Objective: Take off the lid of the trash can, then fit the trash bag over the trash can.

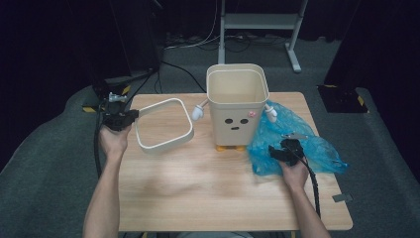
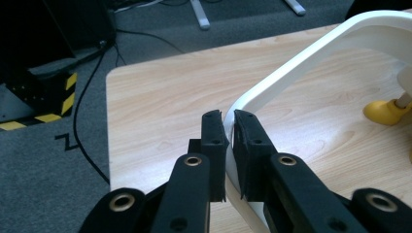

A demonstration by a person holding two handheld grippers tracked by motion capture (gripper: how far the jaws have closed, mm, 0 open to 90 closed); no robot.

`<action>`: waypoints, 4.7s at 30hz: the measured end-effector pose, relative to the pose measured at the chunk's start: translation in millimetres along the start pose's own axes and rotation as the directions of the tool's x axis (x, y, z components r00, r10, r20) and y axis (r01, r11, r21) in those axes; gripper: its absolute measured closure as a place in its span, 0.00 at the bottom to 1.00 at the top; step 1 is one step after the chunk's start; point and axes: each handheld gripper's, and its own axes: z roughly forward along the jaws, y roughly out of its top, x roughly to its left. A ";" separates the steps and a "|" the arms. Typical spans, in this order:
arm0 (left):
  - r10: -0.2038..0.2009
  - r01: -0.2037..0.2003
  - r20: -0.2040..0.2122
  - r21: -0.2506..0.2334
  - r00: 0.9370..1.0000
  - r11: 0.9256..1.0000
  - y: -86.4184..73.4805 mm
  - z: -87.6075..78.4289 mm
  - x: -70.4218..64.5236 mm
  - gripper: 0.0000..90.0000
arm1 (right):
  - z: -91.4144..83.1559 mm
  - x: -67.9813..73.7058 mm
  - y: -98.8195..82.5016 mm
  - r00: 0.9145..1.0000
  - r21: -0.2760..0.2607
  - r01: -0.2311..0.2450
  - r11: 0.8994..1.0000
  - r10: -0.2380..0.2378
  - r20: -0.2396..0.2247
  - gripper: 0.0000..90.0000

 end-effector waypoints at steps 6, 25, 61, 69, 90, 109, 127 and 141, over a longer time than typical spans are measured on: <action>0.009 -0.009 -0.003 0.010 1.000 1.000 -4.0 6.5 -3.4 0.93 | 0.1 0.0 -0.1 1.000 -0.002 0.004 1.000 -0.004 0.000 0.35; 0.058 -0.058 0.005 0.042 0.998 0.997 -10.4 39.4 -29.4 0.93 | 0.0 0.2 -0.1 1.000 -0.003 0.007 1.000 -0.007 0.001 0.35; 0.009 -0.011 0.027 0.097 1.000 0.995 -55.4 84.7 -55.2 0.92 | -0.2 1.1 -0.2 1.000 -0.002 0.010 1.000 -0.010 0.005 0.35; 0.023 -0.023 0.003 0.091 1.000 0.996 -62.8 91.5 -58.6 0.92 | -0.1 0.8 -0.2 1.000 -0.004 0.011 1.000 -0.011 0.003 0.35; -0.017 0.017 0.006 0.065 1.000 0.998 -81.5 105.7 -61.0 0.92 | -0.1 0.4 -0.3 1.000 -0.002 0.007 1.000 -0.007 0.002 0.35; -0.108 0.108 -0.001 0.061 0.994 0.992 -93.8 102.6 -56.5 0.64 | 0.0 -0.4 -0.1 1.000 0.000 0.005 1.000 -0.005 -0.001 0.35; -0.065 0.061 0.087 0.041 0.994 0.997 -82.3 79.5 -91.8 0.49 | 0.2 -0.4 0.1 1.000 -0.001 0.009 1.000 -0.009 -0.009 0.37; 0.000 -0.017 0.126 0.129 0.992 0.991 -85.8 99.3 -122.9 0.51 | 0.6 0.9 0.4 1.000 -0.003 -0.005 1.000 0.005 0.004 0.37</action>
